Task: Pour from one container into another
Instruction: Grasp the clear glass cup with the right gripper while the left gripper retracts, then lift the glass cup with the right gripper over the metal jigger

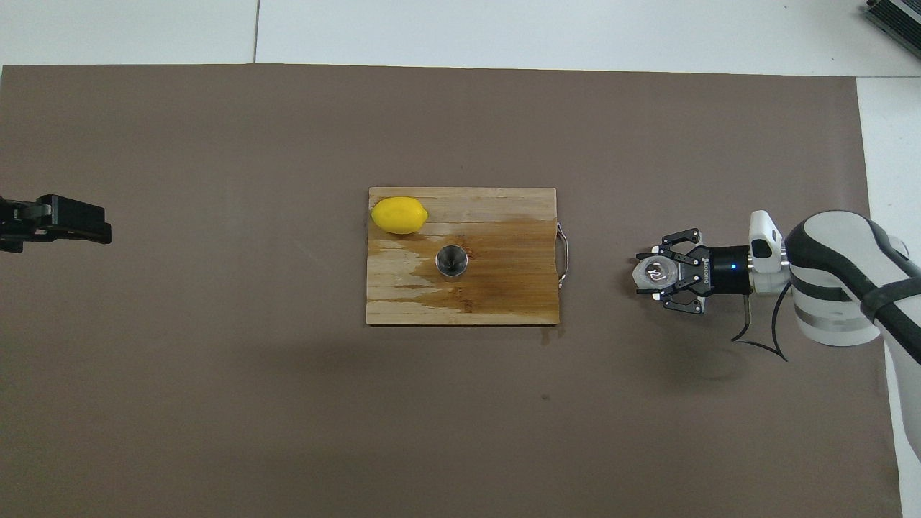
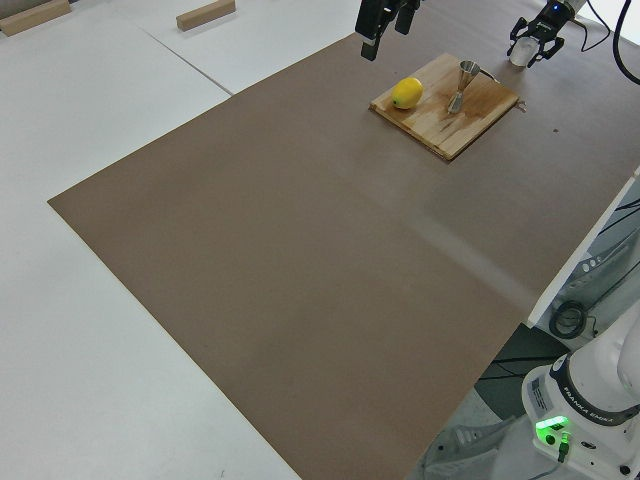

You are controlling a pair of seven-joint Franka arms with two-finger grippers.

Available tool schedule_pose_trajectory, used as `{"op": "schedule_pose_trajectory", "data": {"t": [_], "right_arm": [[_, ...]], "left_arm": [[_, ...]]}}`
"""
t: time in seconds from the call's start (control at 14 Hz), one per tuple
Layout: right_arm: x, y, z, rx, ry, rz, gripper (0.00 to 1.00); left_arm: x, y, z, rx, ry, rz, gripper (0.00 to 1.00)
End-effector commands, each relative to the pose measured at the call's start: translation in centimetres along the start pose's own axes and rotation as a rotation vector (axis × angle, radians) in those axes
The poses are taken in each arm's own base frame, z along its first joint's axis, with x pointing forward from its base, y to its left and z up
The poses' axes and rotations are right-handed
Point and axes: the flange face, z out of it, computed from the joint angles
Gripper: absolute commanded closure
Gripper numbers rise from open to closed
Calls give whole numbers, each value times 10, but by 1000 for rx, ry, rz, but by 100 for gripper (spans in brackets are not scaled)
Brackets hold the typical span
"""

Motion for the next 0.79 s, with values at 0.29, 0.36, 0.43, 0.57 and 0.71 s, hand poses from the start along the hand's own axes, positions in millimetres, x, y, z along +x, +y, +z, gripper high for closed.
{"op": "schedule_pose_trajectory", "data": {"t": [0.29, 0.36, 0.43, 0.57, 0.71], "right_arm": [[83, 34, 2, -74, -39, 136, 88], [110, 37, 9, -100, -67, 157, 88], [137, 38, 23, -108, -82, 191, 88], [175, 37, 49, -138, -111, 232, 88], [209, 33, 79, -169, -133, 252, 88]], "left_arm": [[-1, -16, 3, 2, -39, -21, 0], [-4, -16, 7, 3, -45, -13, 0], [-3, -18, 8, 3, -40, -13, 0], [-6, -18, 10, 4, -57, -13, 0], [-10, -13, 10, 4, -60, -2, 0]]}}
